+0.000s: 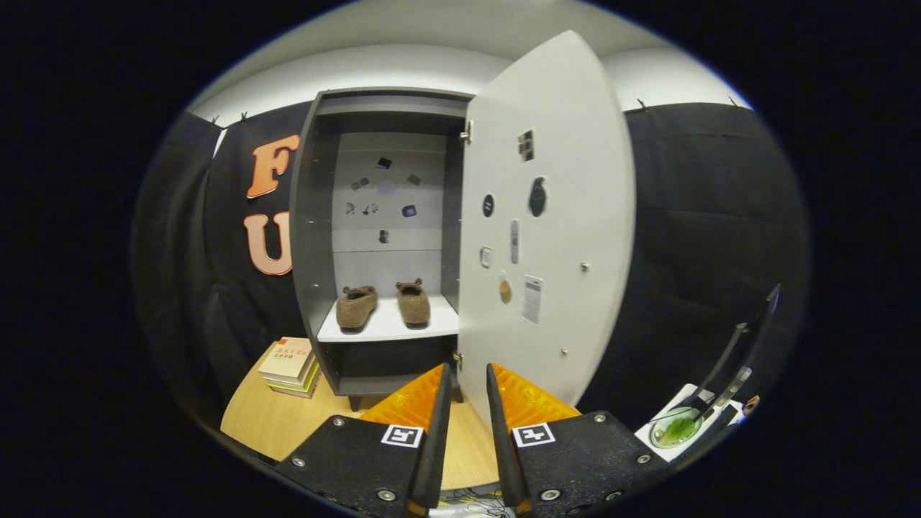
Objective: Open the shoe cabinet door, grab the shoes and put them into the shoe cabinet, then close the shoe cabinet door.
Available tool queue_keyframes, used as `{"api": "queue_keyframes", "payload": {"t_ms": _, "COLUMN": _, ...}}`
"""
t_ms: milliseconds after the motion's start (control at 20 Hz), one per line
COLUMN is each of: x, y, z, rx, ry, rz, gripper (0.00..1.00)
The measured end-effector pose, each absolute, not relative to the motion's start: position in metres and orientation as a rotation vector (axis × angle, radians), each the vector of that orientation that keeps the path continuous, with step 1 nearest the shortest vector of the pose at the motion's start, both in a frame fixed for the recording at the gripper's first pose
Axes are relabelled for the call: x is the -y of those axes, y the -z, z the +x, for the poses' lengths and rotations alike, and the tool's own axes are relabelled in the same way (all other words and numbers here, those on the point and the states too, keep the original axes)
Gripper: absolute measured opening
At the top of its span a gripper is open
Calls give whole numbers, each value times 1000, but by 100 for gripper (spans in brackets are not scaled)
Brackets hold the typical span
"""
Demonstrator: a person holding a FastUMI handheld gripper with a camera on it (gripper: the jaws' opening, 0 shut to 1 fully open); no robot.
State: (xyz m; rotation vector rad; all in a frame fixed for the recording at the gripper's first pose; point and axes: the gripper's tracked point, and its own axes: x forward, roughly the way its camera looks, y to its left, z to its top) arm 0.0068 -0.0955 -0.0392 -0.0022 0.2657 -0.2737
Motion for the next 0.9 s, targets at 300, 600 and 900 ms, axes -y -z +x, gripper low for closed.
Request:
{"api": "queue_keyframes", "payload": {"t_ms": 300, "x": 166, "y": 31, "z": -32, "rx": -259, "ry": 401, "rz": -25, "gripper": 40}}
{"api": "queue_keyframes", "payload": {"t_ms": 600, "x": 224, "y": 39, "z": -8, "rx": -247, "ry": 418, "rz": 44, "gripper": 55}}
{"api": "queue_keyframes", "payload": {"t_ms": 900, "x": 243, "y": 44, "z": 34, "rx": -230, "ry": 383, "rz": 52, "gripper": 65}}
